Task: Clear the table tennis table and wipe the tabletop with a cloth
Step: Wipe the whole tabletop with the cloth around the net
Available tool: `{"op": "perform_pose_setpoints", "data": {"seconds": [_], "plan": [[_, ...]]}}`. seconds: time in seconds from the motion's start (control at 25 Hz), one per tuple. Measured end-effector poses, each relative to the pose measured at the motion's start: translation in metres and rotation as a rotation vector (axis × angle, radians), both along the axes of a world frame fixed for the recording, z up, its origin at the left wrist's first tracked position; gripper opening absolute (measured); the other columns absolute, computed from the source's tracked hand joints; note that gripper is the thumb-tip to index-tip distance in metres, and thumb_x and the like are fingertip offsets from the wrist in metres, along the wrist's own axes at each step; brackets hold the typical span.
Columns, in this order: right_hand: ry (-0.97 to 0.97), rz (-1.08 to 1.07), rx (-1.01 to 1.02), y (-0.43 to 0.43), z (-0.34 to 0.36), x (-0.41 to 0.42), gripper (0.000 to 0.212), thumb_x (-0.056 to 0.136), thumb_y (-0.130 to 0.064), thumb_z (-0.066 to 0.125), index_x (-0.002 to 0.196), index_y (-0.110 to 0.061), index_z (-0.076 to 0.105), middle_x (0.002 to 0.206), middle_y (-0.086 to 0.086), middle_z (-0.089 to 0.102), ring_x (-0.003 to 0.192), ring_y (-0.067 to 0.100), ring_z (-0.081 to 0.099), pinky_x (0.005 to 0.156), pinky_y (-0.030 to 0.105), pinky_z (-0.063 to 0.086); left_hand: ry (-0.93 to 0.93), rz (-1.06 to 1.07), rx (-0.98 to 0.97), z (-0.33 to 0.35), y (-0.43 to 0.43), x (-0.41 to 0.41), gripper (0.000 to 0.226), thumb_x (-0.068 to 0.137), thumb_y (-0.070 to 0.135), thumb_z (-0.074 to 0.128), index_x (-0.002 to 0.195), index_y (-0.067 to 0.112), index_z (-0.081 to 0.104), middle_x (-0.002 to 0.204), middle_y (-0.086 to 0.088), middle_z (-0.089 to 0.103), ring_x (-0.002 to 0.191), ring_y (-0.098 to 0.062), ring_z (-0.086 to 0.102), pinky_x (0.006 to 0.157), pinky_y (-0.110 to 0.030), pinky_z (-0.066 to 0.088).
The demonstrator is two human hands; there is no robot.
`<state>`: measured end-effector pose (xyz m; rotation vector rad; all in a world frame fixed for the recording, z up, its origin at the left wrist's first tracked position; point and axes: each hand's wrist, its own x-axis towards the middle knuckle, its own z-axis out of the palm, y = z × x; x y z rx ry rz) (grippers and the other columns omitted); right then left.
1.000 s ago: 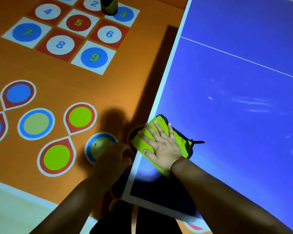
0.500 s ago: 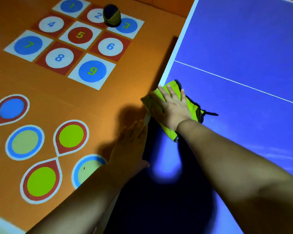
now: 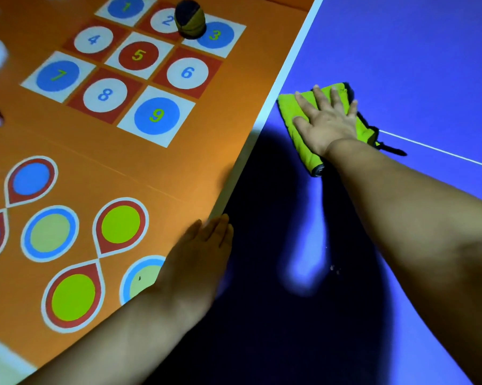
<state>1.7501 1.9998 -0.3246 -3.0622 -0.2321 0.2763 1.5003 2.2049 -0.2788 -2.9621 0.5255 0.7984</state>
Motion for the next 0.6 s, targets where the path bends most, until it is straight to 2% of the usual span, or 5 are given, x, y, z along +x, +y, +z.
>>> {"op": "perform_pose_setpoints", "data": {"seconds": [0.16, 0.44, 0.52, 0.6], "plan": [[0.033, -0.113, -0.001, -0.013, 0.001, -0.023, 0.061, 0.092, -0.063, 0.023, 0.149, -0.049, 0.009, 0.162, -0.006, -0.001, 0.147, 0.028, -0.012, 0.111, 0.065, -0.003, -0.034, -0.039, 0.035, -0.003, 0.003, -0.005, 0.089, 0.091, 0.034, 0.052, 0.147, 0.010, -0.013, 0.155, -0.009, -0.018, 0.144, -0.020, -0.013, 0.114, -0.033, -0.006], [0.034, -0.017, -0.020, -0.009, 0.007, -0.129, 0.059, 0.094, -0.064, 0.021, 0.150, -0.047, 0.006, 0.162, -0.005, -0.003, 0.147, 0.030, -0.011, 0.113, 0.062, 0.001, -0.067, -0.012, 0.080, 0.000, 0.006, -0.006, 0.108, 0.074, 0.045, 0.070, 0.149, 0.012, -0.001, 0.158, -0.007, -0.005, 0.145, -0.019, -0.001, 0.116, -0.035, 0.003], [0.024, 0.031, -0.050, -0.002, 0.010, -0.173, 0.059, 0.095, -0.064, 0.020, 0.149, -0.047, 0.003, 0.162, -0.004, -0.005, 0.147, 0.031, -0.010, 0.114, 0.062, 0.003, -0.154, 0.012, 0.096, 0.004, 0.007, -0.016, 0.106, 0.075, 0.048, 0.069, 0.149, 0.012, 0.001, 0.157, -0.009, 0.000, 0.145, -0.024, 0.000, 0.116, -0.037, 0.002], [0.034, 0.061, -0.069, 0.005, 0.011, -0.215, 0.061, 0.094, -0.064, 0.020, 0.149, -0.048, 0.000, 0.162, -0.003, -0.007, 0.147, 0.032, -0.010, 0.114, 0.061, 0.003, -0.294, 0.033, 0.094, 0.007, 0.011, -0.039, 0.094, 0.083, 0.049, 0.061, 0.149, 0.009, 0.007, 0.157, -0.011, 0.005, 0.144, -0.027, 0.002, 0.116, -0.039, 0.000]]}}
